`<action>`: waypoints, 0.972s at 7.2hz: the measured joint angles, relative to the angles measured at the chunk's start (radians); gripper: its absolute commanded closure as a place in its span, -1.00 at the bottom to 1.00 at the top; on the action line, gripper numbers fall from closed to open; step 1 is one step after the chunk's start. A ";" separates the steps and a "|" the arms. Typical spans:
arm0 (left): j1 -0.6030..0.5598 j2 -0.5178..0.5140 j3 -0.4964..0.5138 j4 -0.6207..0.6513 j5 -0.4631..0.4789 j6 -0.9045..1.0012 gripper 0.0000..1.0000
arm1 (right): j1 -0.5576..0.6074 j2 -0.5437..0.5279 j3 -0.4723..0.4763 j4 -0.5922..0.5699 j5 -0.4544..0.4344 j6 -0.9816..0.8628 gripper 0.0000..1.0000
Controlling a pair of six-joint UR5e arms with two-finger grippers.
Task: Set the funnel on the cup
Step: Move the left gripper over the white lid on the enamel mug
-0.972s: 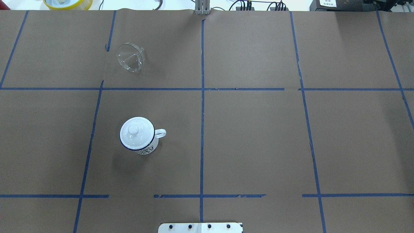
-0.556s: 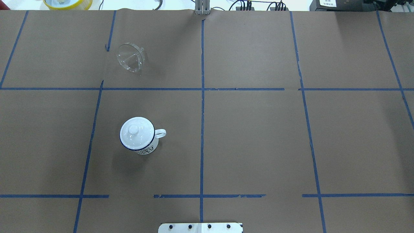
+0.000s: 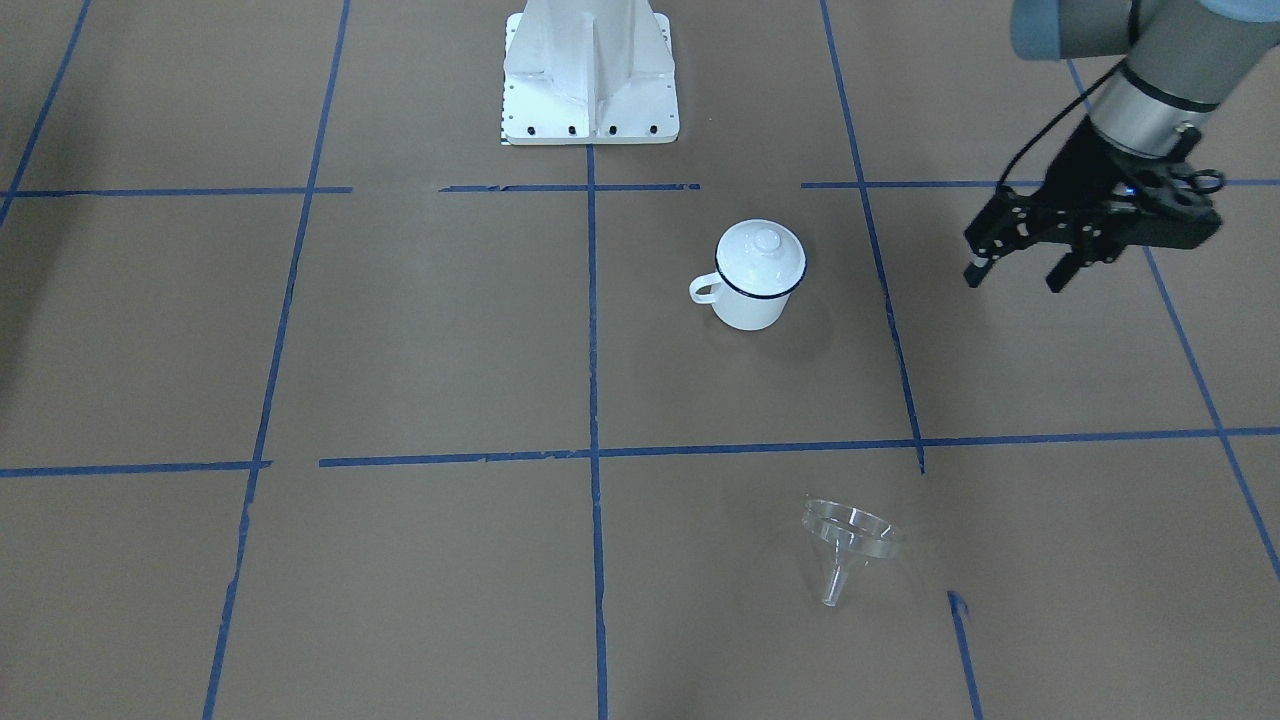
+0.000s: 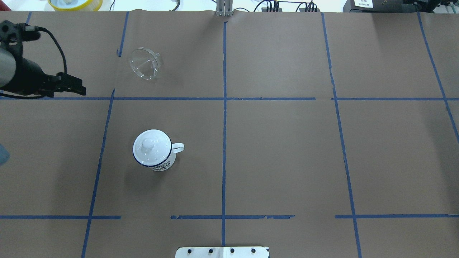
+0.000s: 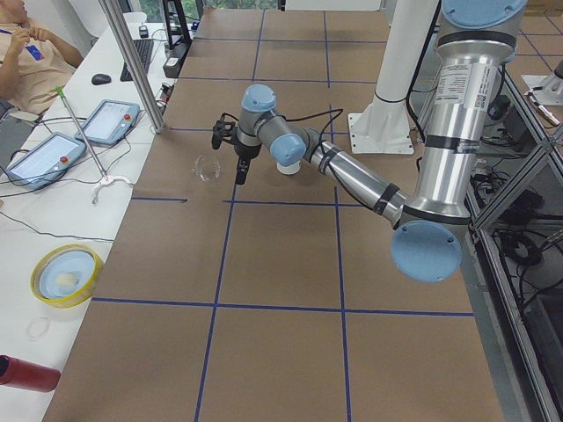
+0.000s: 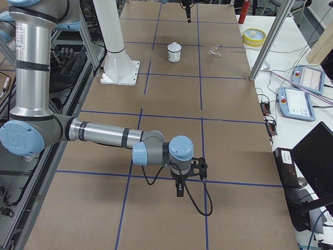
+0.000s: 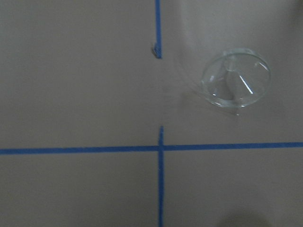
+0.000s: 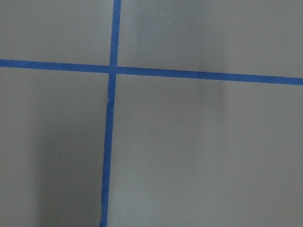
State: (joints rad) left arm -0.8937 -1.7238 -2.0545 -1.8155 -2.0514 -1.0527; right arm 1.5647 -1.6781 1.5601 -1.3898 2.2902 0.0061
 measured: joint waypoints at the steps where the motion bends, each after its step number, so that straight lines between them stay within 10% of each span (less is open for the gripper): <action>1: 0.089 -0.015 -0.023 0.011 0.053 -0.103 -1.00 | 0.000 0.000 0.000 0.000 0.000 0.000 -1.00; 7: 0.319 -0.235 -0.016 0.309 0.204 -0.295 -0.71 | 0.000 0.000 0.000 0.000 0.000 0.000 -1.00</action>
State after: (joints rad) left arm -0.5749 -1.9590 -2.0701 -1.5066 -1.8478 -1.3477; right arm 1.5647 -1.6782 1.5601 -1.3898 2.2902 0.0061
